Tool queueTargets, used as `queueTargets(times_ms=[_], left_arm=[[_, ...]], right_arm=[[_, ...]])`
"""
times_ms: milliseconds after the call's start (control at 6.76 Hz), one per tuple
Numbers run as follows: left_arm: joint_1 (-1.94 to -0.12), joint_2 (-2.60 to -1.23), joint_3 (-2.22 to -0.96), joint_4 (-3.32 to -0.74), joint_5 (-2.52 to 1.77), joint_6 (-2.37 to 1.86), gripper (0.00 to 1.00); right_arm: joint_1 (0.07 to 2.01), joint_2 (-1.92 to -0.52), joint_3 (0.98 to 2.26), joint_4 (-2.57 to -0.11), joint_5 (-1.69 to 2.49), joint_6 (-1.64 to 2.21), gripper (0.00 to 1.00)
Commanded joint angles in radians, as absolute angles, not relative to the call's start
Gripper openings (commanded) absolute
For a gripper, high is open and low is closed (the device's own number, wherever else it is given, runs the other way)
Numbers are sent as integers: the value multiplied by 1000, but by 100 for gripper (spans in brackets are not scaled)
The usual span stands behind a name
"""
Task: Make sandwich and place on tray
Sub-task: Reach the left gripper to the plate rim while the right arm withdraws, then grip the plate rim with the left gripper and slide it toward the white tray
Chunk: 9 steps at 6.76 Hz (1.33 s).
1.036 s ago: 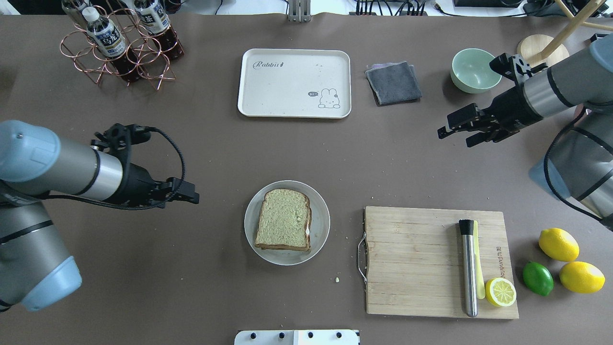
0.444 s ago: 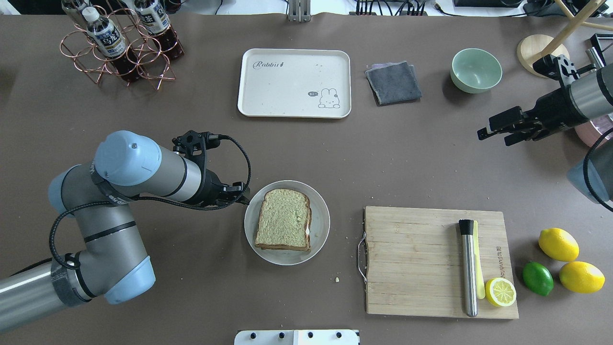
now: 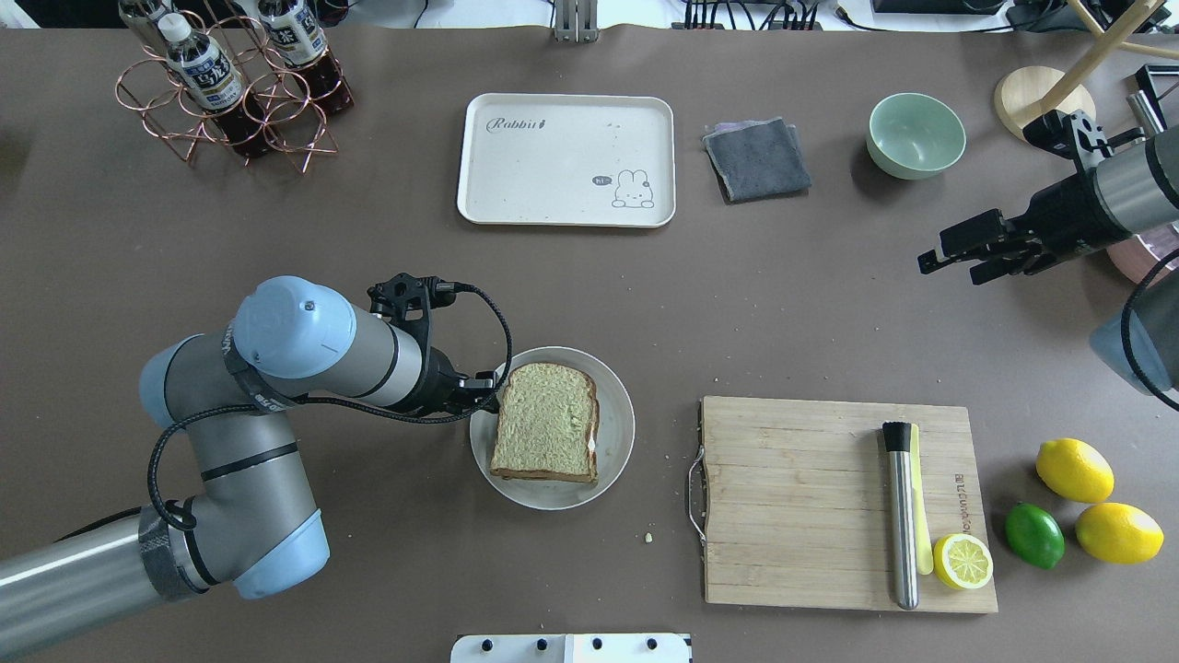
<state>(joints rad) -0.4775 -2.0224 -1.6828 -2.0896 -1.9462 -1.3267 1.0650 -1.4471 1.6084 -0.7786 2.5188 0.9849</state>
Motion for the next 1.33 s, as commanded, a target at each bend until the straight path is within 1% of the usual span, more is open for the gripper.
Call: queueTargets(times_ms=[0,148,296,592,888,1183], left_arm=[[-474,-2023,-1669,-2091,-1945,-1325,45],[-472,-2025,-1667,-2091,-1947,-1325,45],[-471,-2025,-1666,-2091,-1945,-1327,39],[-465,-2032,-1667,-2089,-1945,-1328,1],[-474,-2033,-1670,-2089,-1947,-1333,0],[-558,-2061,-1661,-2086,-1948,-1341,0]], right_arm=[[1062,-1448,1609,-779,2519,985,99],[1063,-1450,1609,-778,2519,985,99],[1060,-1451,1609,-779,2519,985,99],[1061,-1456,1611,-778,2519,985,99],[1072,-1457,1618,-779,2519,985,99],[1087,-1503,1634,-779,2510,985,99]])
